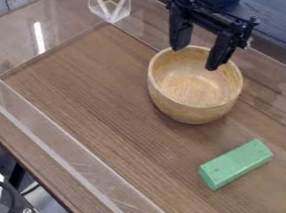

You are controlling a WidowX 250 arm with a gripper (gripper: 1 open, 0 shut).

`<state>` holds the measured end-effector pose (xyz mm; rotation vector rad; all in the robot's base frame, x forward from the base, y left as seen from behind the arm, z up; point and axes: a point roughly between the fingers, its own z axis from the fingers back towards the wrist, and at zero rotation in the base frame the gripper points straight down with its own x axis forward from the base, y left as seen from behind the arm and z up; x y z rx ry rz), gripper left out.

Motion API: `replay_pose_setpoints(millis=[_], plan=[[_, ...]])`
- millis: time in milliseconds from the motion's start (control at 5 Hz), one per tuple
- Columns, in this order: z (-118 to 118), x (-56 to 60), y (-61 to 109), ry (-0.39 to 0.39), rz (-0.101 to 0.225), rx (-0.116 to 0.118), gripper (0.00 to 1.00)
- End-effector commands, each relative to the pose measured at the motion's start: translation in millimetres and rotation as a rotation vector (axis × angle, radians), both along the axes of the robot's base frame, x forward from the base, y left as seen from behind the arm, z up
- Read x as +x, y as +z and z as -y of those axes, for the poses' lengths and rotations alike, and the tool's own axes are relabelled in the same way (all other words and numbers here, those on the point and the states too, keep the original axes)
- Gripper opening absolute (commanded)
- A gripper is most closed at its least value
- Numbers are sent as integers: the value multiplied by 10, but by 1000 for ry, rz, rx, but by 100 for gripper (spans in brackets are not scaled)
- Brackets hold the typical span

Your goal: Put the green block in the brown bowl

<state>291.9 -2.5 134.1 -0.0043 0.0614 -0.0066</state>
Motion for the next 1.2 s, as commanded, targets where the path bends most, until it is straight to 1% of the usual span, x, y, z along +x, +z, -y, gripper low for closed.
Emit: replay_pose_setpoints(millis=[0,200,600,800,1000], plan=[[106,-55,-63,-50,-21,-3,100],[310,-174,-121,-158,-38,-13,100],[869,-304,-276,-321,-32,-26,100],[1022,-315,-370,-377,-35,-34,100],[1074,-287,-498,-394,-44,-42,100]])
